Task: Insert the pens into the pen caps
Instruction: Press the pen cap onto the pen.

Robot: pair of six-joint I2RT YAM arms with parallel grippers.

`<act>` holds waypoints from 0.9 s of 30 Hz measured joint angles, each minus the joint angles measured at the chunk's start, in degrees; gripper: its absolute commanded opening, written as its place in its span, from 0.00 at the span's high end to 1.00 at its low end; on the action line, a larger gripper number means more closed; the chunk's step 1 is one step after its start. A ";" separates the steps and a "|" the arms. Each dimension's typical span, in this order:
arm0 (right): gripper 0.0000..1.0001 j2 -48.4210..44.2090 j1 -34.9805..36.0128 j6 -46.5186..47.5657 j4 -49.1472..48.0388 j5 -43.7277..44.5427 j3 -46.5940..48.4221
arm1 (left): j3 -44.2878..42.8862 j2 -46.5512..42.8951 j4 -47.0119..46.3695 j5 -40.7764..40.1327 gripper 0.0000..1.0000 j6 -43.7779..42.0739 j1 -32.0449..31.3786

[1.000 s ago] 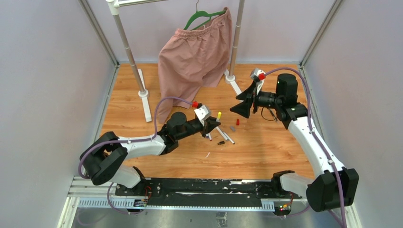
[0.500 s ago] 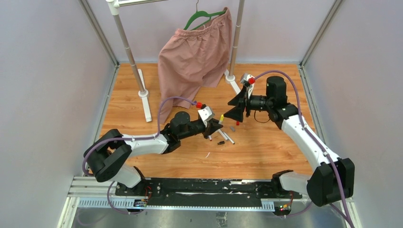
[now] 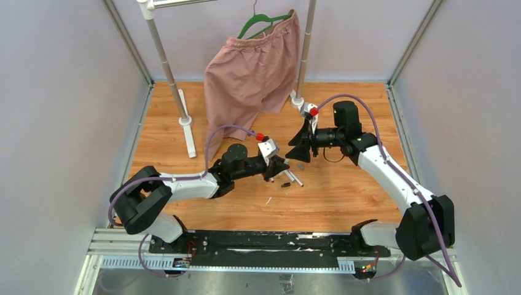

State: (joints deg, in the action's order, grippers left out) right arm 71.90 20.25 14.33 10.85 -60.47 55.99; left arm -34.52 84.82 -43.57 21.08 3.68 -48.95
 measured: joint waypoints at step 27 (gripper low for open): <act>0.90 1.01 0.66 2.12 3.32 -2.51 1.79 | 0.02 0.57 -4.15 5.77 1.00 6.45 3.13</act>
State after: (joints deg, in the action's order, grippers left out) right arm 72.90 20.91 16.45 14.17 -62.98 57.78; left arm -34.50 85.38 -47.72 26.85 10.13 -45.82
